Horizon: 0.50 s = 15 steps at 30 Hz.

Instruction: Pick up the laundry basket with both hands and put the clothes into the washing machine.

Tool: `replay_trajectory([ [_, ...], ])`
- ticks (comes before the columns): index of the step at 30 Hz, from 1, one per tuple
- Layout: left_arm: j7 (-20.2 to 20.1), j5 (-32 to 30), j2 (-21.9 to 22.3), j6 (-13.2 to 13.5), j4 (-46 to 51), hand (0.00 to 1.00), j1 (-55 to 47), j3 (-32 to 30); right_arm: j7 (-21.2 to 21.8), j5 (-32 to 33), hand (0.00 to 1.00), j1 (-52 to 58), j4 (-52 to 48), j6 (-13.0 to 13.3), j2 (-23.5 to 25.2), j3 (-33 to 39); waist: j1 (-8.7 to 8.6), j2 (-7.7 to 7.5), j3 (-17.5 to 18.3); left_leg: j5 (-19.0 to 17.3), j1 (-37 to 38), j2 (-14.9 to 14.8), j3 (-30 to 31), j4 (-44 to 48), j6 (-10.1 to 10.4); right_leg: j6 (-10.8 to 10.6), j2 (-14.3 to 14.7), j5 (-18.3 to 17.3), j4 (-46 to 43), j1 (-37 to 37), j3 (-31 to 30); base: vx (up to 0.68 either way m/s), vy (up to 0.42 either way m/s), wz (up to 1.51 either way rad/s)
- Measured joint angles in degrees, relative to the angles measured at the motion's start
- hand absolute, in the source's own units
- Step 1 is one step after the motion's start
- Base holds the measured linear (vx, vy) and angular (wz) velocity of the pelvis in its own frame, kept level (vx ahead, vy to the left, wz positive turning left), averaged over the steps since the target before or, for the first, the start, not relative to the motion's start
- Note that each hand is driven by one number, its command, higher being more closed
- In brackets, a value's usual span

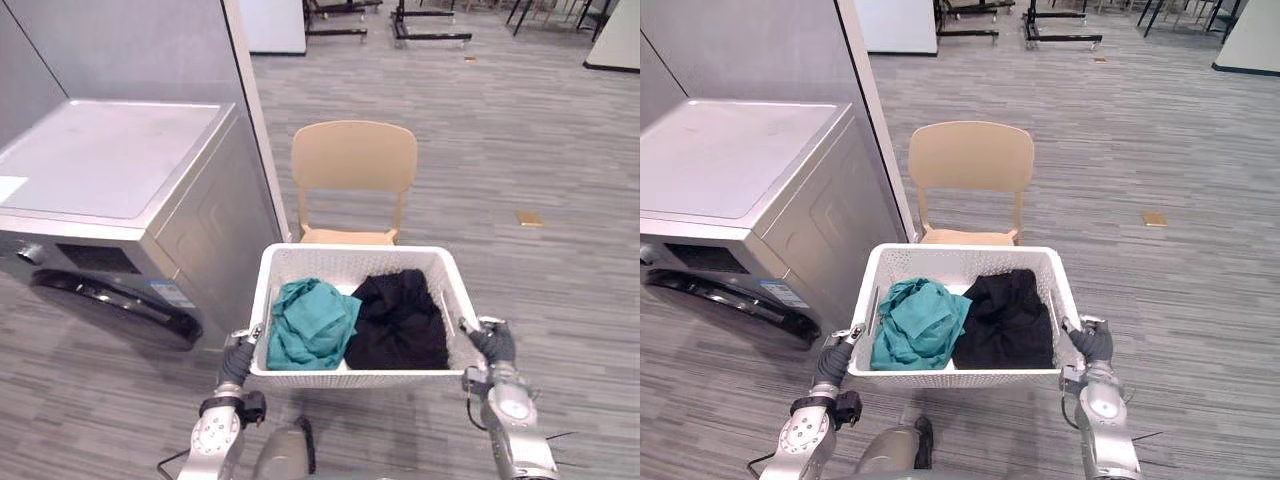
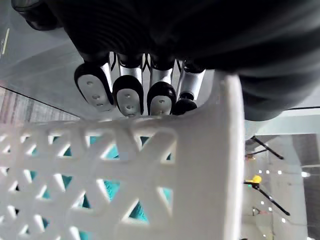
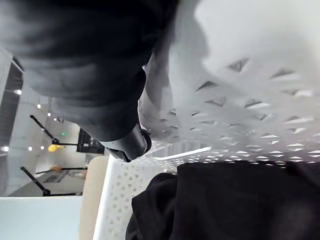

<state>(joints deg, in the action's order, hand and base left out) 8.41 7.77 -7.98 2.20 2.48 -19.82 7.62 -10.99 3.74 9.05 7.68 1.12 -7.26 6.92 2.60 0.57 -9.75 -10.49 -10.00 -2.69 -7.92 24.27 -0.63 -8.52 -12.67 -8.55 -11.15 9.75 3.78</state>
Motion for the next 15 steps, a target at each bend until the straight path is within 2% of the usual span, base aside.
replay_trajectory([
  [1,0.0,0.0,0.0,0.0,0.1,1.00,-0.2,0.0,0.0,-0.1,1.00,0.0,0.1,0.0,0.0,0.0,-0.02,0.11,-0.1,-0.6,0.7,0.1,-0.5,-0.2,-0.2,-0.1,-0.3,0.0,-2.7,-1.1,-0.6,0.14,0.183,-0.45],
  [2,-0.2,0.0,-0.1,0.0,0.2,1.00,-0.5,0.1,0.0,-0.6,1.00,0.1,0.3,0.0,0.1,0.0,-0.14,0.13,-0.2,-1.3,2.6,0.4,-1.6,-1.4,-0.7,-0.4,-1.1,-0.2,-11.7,-4.9,-2.0,0.11,0.179,-0.48],
  [3,-0.3,0.0,-0.5,0.0,0.2,1.00,-0.5,0.0,0.0,-1.2,1.00,0.1,0.4,0.0,0.5,0.0,-0.18,-0.70,-0.8,-1.6,4.8,1.5,-2.9,-2.4,-1.2,-1.6,-2.9,0.6,-22.6,-10.0,-3.0,0.10,0.163,-0.39],
  [4,-0.3,0.0,-0.8,0.0,0.2,1.00,-0.5,0.1,0.0,-1.7,1.00,0.3,0.5,0.0,0.7,0.0,-0.53,-1.01,-0.9,-2.0,5.6,1.9,-3.1,-2.5,-1.9,-2.1,-3.9,1.1,-27.4,-12.3,-3.2,0.09,0.124,-0.14],
  [5,-0.3,-0.1,-0.9,-0.3,0.1,1.00,-0.6,0.1,0.0,-2.2,1.00,0.3,1.5,0.0,1.1,0.1,-1.62,-1.00,-1.0,-2.8,6.7,2.3,-3.1,-2.3,-2.3,-1.1,-4.3,-0.6,-33.4,-15.2,-3.1,0.10,0.080,0.04],
  [6,-0.3,-0.4,-1.2,-0.4,0.1,1.00,-0.6,0.0,0.0,-2.3,1.00,0.3,2.5,0.0,1.3,0.0,-1.78,-0.89,-1.1,-3.3,7.9,2.4,-3.0,-2.8,-2.6,-0.5,-3.4,-3.3,-35.1,-17.3,-2.7,0.10,0.063,0.04],
  [7,-0.3,-1.0,-1.3,-0.4,0.0,1.00,-0.6,0.0,0.0,-2.3,1.00,0.4,2.8,0.0,1.4,0.0,-1.78,-0.82,-1.1,-3.4,8.2,2.4,-3.0,-3.2,-2.7,-0.5,-2.7,-4.2,-34.5,-18.2,-2.5,0.10,0.022,0.03],
  [9,-0.3,-1.9,-1.4,-0.5,-0.1,1.00,-0.6,0.0,-0.1,-2.5,1.00,0.6,2.8,0.0,1.3,-0.1,-1.77,-0.86,-1.0,-3.4,8.1,2.5,-2.6,-4.5,-2.4,0.6,1.6,-5.7,-23.9,-19.0,-2.3,0.07,-0.043,0.15],
  [11,-0.2,-2.4,-1.0,-0.5,-1.0,1.00,0.1,0.2,-0.5,-3.1,1.00,0.8,2.7,0.0,1.0,-0.2,-1.85,-1.10,-0.4,-3.9,6.3,3.4,-0.9,-3.7,-1.4,2.4,2.9,-3.5,-15.2,-18.7,-1.6,0.11,-0.086,0.42],
  [12,-0.2,-3.0,0.5,-0.7,-1.7,1.00,0.6,0.4,-0.7,-3.3,1.00,1.2,2.7,0.0,-0.2,-0.2,-1.83,0.53,0.0,-3.5,5.2,2.4,0.5,-3.2,-1.1,2.9,3.9,-2.2,-12.2,-17.9,0.0,0.19,-0.097,0.42],
  [13,0.1,-3.8,1.1,-0.7,-1.7,1.00,0.6,0.3,-0.9,-3.6,1.00,1.3,2.7,-0.2,-0.4,-0.2,-1.32,1.22,0.3,-3.1,3.8,1.4,0.9,-3.3,-0.5,3.4,4.9,-0.7,-9.5,-18.0,1.0,0.20,-0.094,0.26],
  [15,0.5,-3.9,0.9,-0.6,-1.7,1.00,0.7,0.2,-1.2,-4.2,1.00,0.8,2.7,-0.2,-0.1,-0.4,-1.37,1.57,0.4,-2.6,2.6,0.8,1.8,-3.8,0.2,3.9,5.7,0.6,-7.4,-18.1,1.8,0.11,-0.072,0.14],
])
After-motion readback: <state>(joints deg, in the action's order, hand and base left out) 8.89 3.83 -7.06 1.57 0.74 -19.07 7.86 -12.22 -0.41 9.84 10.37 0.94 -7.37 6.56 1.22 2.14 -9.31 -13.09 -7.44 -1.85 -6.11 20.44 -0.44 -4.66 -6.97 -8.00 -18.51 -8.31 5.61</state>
